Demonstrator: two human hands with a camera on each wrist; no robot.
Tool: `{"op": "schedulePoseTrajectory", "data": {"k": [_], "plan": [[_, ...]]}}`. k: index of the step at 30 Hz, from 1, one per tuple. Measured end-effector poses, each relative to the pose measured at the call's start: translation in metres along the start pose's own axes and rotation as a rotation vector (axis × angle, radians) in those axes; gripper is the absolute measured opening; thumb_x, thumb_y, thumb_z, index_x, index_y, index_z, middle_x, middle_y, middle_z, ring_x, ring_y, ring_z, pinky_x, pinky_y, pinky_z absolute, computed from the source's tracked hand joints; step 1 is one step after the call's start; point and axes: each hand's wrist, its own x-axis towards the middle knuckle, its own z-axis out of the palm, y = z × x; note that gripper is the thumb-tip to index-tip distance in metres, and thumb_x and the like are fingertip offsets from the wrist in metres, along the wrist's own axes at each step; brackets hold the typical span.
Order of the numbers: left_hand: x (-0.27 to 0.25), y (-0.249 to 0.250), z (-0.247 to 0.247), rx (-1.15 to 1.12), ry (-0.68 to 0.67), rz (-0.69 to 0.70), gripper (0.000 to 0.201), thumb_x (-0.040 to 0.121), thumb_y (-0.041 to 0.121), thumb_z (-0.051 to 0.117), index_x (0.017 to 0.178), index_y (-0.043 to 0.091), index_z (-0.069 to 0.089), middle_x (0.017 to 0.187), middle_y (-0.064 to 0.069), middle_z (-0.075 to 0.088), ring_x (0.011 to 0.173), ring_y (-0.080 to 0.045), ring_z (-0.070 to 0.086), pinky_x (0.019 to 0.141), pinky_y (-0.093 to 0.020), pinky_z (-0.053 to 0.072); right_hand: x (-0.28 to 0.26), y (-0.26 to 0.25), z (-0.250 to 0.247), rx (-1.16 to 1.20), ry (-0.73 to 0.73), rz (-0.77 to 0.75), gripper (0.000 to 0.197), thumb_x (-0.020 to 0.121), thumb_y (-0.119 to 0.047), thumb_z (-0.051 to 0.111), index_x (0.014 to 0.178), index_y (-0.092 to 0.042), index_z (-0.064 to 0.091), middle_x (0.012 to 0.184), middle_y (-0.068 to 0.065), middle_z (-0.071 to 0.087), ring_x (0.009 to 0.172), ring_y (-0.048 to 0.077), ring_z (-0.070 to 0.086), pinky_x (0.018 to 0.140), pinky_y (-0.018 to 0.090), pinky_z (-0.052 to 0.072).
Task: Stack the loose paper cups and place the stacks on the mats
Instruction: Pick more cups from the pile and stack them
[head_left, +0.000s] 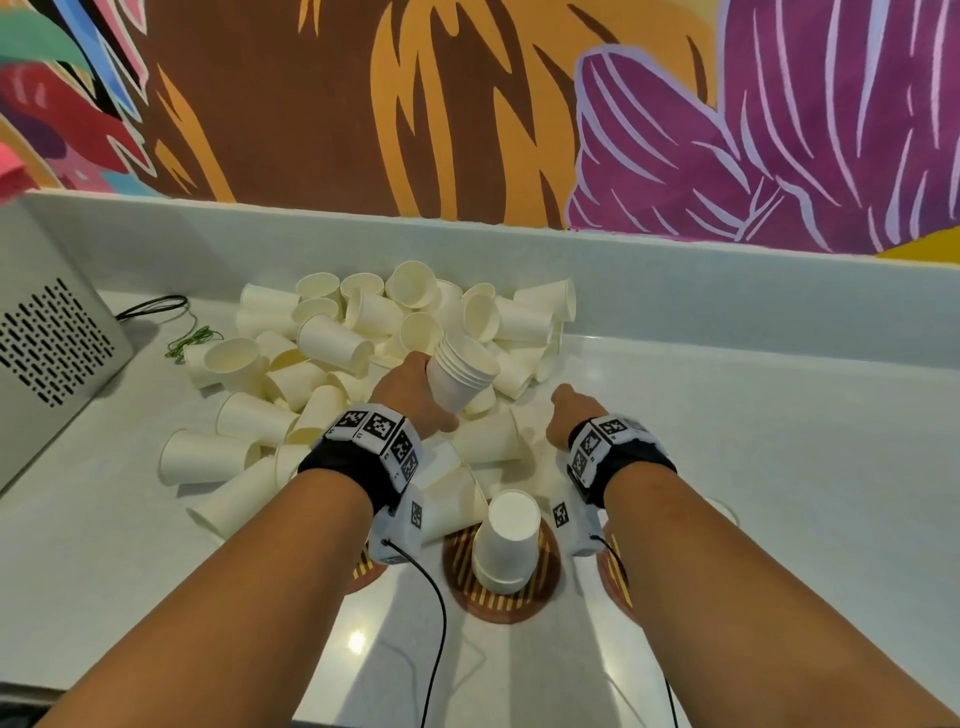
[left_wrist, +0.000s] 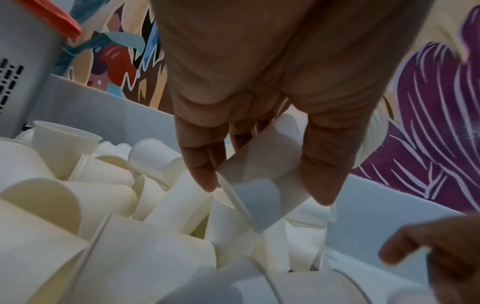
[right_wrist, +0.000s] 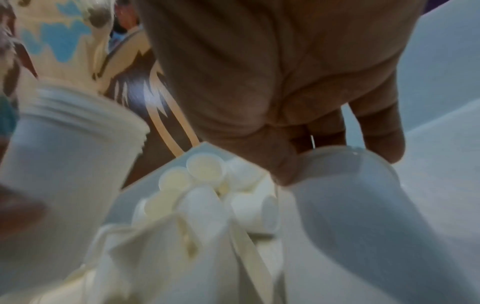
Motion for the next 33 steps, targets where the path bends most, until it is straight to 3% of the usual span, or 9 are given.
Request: {"op": "schedulePoseTrajectory", "data": {"k": [4, 7, 12, 15, 19, 24, 28, 30, 33], "plan": [[0.002, 0.000, -0.002, 0.042, -0.022, -0.027, 0.073, 0.063, 0.026, 0.084, 0.123, 0.012, 0.044, 0.108, -0.006, 0.060, 0.096, -0.026, 0.057, 0.078, -0.035, 0.045, -0.016, -0.012, -0.053, 0.177, 0.293, -0.156, 0.039, 0.090, -0.005, 0.045, 0.128, -0.012, 0.049, 0.115, 0.014, 0.062, 0.105, 0.030, 0.060, 0.081, 0.031, 0.046], [0.003, 0.004, 0.000, 0.079, -0.043, -0.022, 0.073, 0.062, 0.031, 0.085, 0.120, 0.012, 0.044, 0.108, -0.005, 0.060, 0.097, -0.027, 0.058, 0.078, -0.035, 0.046, -0.028, -0.029, -0.083, 0.283, 0.487, -0.309, 0.038, 0.089, -0.004, 0.049, 0.125, -0.018, 0.054, 0.107, 0.008, 0.065, 0.100, 0.026, 0.060, 0.084, 0.031, 0.047], [0.005, 0.011, 0.001, 0.068, -0.049, -0.011, 0.070, 0.061, 0.031, 0.085, 0.116, 0.013, 0.045, 0.101, -0.002, 0.057, 0.089, -0.025, 0.054, 0.074, -0.033, 0.042, -0.037, -0.049, -0.089, 0.199, 0.582, -0.479, 0.036, 0.089, -0.002, 0.050, 0.119, -0.020, 0.056, 0.106, 0.002, 0.064, 0.097, 0.022, 0.059, 0.074, 0.026, 0.041], [0.006, 0.010, 0.000, 0.090, -0.053, -0.022, 0.071, 0.060, 0.031, 0.085, 0.116, 0.013, 0.046, 0.102, -0.003, 0.059, 0.089, -0.025, 0.055, 0.074, -0.032, 0.042, -0.036, -0.052, -0.087, 0.268, 0.645, -0.514, 0.029, 0.091, -0.004, 0.052, 0.115, -0.019, 0.059, 0.108, 0.002, 0.065, 0.098, 0.020, 0.059, 0.077, 0.025, 0.042], [0.006, 0.007, 0.000, 0.060, -0.053, -0.010, 0.075, 0.063, 0.032, 0.085, 0.123, 0.012, 0.044, 0.110, -0.005, 0.059, 0.100, -0.027, 0.057, 0.077, -0.033, 0.043, -0.033, -0.055, -0.081, 0.452, 0.507, -0.591, 0.020, 0.092, -0.006, 0.053, 0.104, -0.015, 0.066, 0.096, 0.000, 0.067, 0.091, 0.017, 0.061, 0.084, 0.030, 0.051], [0.004, 0.003, 0.000, -0.025, -0.005, -0.001, 0.075, 0.065, 0.034, 0.084, 0.124, 0.012, 0.042, 0.111, -0.004, 0.058, 0.097, -0.025, 0.057, 0.073, -0.032, 0.041, -0.026, -0.061, -0.077, 0.622, 0.445, -0.591, 0.020, 0.092, -0.004, 0.052, 0.095, -0.015, 0.069, 0.090, -0.005, 0.067, 0.086, 0.009, 0.059, 0.075, 0.013, 0.045], [0.003, -0.001, -0.003, -0.080, 0.030, -0.028, 0.074, 0.063, 0.029, 0.086, 0.120, 0.010, 0.042, 0.098, -0.001, 0.053, 0.088, -0.023, 0.054, 0.070, -0.032, 0.039, -0.019, -0.056, -0.073, 0.658, 0.457, -0.546, 0.016, 0.096, -0.019, 0.050, 0.103, -0.016, 0.065, 0.101, 0.000, 0.069, 0.097, 0.017, 0.061, 0.088, 0.030, 0.049], [0.004, -0.002, -0.004, -0.099, 0.040, -0.033, 0.075, 0.063, 0.028, 0.086, 0.121, 0.010, 0.042, 0.098, 0.000, 0.052, 0.087, -0.021, 0.051, 0.071, -0.032, 0.039, -0.019, -0.055, -0.070, 0.681, 0.329, -0.593, 0.019, 0.096, -0.027, 0.050, 0.104, -0.018, 0.064, 0.101, -0.002, 0.068, 0.098, 0.015, 0.060, 0.088, 0.029, 0.046], [0.005, -0.001, -0.003, -0.145, 0.058, 0.011, 0.075, 0.064, 0.026, 0.086, 0.123, 0.011, 0.042, 0.100, 0.001, 0.053, 0.088, -0.020, 0.052, 0.072, -0.031, 0.040, -0.017, -0.056, -0.063, 0.512, 0.155, -0.661, 0.017, 0.094, -0.023, 0.055, 0.100, -0.018, 0.071, 0.098, -0.004, 0.066, 0.097, 0.015, 0.059, 0.091, 0.030, 0.044]]}}
